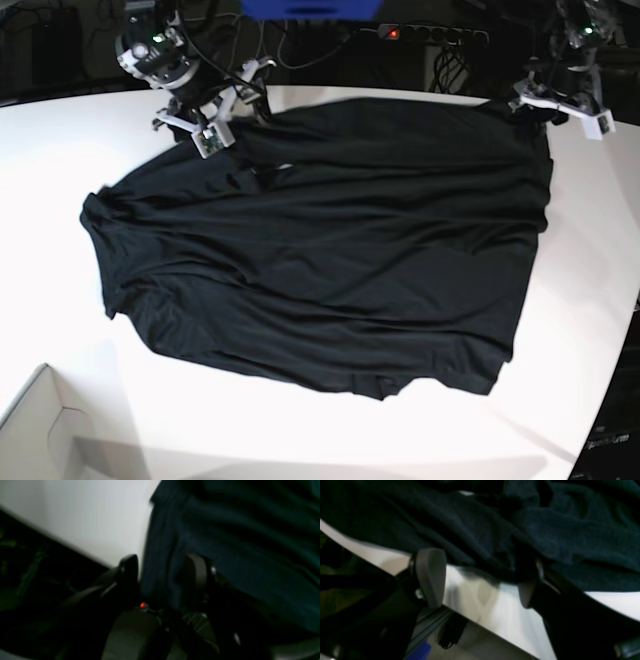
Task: Layout the t-shirt on the table in an organized manner, then fold the t-shirt properly
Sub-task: 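Grasp the collar edge with both grippers and lift it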
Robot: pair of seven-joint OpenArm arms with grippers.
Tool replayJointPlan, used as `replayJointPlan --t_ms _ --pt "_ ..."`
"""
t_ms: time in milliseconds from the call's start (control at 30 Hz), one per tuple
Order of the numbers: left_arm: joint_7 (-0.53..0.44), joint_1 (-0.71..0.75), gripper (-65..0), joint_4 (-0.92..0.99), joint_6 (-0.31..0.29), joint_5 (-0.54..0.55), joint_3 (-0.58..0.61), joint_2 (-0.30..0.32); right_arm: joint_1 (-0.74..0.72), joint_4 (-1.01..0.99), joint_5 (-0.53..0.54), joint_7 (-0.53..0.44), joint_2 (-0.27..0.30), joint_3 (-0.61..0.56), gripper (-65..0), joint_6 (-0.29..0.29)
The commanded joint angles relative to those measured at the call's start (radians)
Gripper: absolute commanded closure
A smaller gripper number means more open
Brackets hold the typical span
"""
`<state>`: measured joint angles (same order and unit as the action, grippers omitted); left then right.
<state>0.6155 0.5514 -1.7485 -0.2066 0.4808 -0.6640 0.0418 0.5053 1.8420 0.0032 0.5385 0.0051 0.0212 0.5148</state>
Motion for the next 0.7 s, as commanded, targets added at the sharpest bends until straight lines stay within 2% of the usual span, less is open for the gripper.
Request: replayJointPlan --t_ms 0,200,667 --pt "-0.01 0.011 -28.9 -0.014 -0.007 -0.017 -0.003 -0.009 0.002 0.022 0.013 -0.021 -0.001 0.001 -44.4 -0.003" --pt "-0.01 -0.017 -28.9 -0.012 -0.012 -0.106 -0.003 -0.052 0.0 0.022 0.013 -0.021 0.0 0.001 -44.4 -0.003" --pt "-0.01 -0.057 -28.4 0.081 -0.012 -0.107 -0.001 -0.043 -0.012 0.022 0.013 -0.021 0.0 0.0 -44.4 -0.003"
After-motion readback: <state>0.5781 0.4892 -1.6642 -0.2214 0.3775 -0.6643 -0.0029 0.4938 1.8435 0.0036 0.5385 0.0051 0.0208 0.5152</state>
